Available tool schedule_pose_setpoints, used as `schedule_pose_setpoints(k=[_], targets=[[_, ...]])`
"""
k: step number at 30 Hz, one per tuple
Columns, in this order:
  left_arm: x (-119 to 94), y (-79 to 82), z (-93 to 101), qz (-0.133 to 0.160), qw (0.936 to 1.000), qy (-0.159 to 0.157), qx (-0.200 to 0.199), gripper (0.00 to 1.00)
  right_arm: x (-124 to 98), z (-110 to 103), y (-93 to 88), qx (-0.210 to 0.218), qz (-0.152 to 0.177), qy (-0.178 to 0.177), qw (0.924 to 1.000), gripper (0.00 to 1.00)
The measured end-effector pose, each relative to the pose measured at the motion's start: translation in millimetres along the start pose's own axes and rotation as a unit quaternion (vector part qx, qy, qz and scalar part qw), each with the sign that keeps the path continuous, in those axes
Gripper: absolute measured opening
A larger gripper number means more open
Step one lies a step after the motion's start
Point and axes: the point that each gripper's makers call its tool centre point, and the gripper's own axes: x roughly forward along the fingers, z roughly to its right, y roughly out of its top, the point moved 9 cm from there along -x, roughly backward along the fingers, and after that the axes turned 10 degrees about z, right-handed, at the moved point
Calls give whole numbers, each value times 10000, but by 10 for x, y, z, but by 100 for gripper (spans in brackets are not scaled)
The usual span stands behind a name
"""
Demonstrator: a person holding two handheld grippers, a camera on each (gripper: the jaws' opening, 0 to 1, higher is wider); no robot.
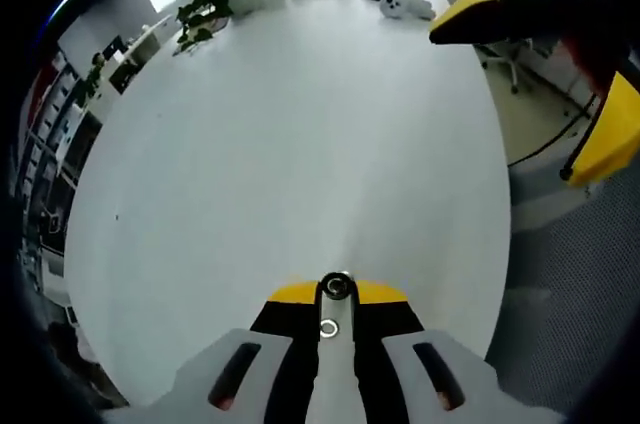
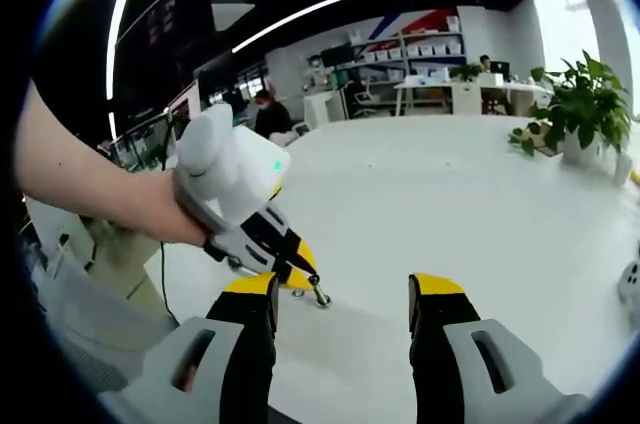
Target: Place the washer onto the threaded stud by aligning its center hole with the stud, sliding it down to the base, and recovering from edge contact or off-axis alignment until the washer reaches the visible bottom stop.
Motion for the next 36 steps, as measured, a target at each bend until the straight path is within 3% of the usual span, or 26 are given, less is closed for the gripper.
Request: schedule_pose_setpoints(k=[19, 36], targets=[[288, -102, 20, -440, 9986, -254, 163, 9, -4, 26, -14, 74, -18, -30, 10000, 55], [378, -152, 59, -552, 9975, -378, 230, 9, 0, 46, -20, 91, -28, -51, 9999, 55]])
